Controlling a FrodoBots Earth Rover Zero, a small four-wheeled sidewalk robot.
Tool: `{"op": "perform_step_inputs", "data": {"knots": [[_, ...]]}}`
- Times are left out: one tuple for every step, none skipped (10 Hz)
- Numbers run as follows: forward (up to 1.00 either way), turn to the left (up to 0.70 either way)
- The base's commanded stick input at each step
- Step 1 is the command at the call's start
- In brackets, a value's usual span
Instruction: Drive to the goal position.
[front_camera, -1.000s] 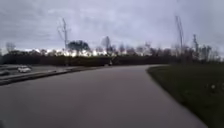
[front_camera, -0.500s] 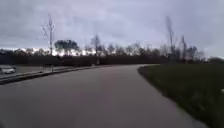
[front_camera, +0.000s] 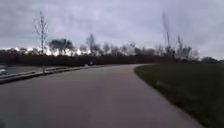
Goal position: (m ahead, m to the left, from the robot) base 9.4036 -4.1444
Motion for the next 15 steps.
{"op": "perform_step_inputs", "data": {"knots": [[1.00, 0.00], [1.00, 0.00], [1.00, 0.00], [1.00, 0.00], [1.00, 0.00], [1.00, 0.00], [1.00, -0.13], [1.00, -0.34], [1.00, -0.40], [1.00, -0.40], [1.00, -0.40], [1.00, -0.40], [1.00, -0.33], [1.00, -0.14], [1.00, 0.00]]}}
